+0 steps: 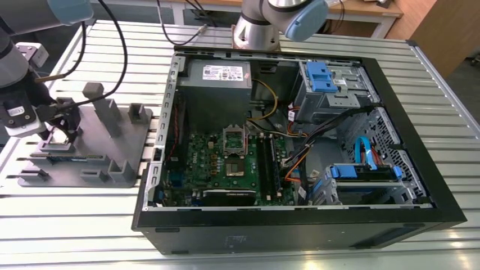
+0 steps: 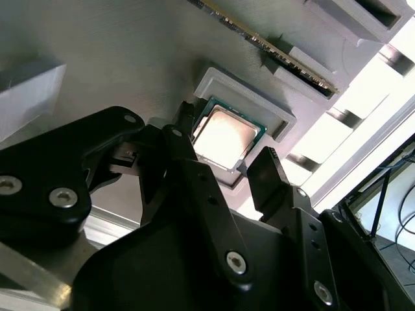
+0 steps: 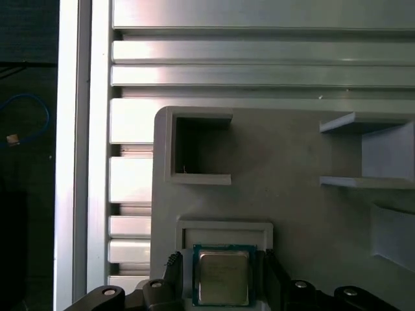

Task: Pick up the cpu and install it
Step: 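Pick up the cpu and move it towards the insertion slot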

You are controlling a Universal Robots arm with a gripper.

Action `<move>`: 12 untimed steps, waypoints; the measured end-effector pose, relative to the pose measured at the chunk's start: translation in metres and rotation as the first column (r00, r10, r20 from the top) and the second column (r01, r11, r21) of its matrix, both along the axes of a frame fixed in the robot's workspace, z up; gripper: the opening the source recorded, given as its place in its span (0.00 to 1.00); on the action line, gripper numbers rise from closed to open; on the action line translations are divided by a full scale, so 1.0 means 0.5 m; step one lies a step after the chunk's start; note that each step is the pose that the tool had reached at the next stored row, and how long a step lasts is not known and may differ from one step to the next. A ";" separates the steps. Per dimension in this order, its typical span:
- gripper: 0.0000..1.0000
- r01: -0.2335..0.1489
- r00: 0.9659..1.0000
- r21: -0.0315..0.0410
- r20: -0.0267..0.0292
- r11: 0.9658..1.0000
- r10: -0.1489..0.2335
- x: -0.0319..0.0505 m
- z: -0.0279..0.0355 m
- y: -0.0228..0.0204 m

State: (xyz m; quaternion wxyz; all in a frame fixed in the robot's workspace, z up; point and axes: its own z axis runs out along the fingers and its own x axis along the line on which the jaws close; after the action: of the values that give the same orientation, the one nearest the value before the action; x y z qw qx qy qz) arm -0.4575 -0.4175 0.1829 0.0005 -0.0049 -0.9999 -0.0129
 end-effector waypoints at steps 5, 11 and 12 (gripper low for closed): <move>0.60 0.000 1.000 0.000 0.000 1.000 0.000 0.000 -0.003 -0.0001; 0.60 0.000 1.000 0.000 0.000 1.000 0.000 -0.001 -0.004 -0.0009; 0.60 0.000 1.000 0.000 0.000 1.000 0.000 -0.001 -0.004 -0.0009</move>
State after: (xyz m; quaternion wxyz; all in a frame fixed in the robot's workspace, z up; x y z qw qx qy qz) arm -0.4582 -0.4180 0.1808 0.0004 -0.0047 -0.9999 -0.0129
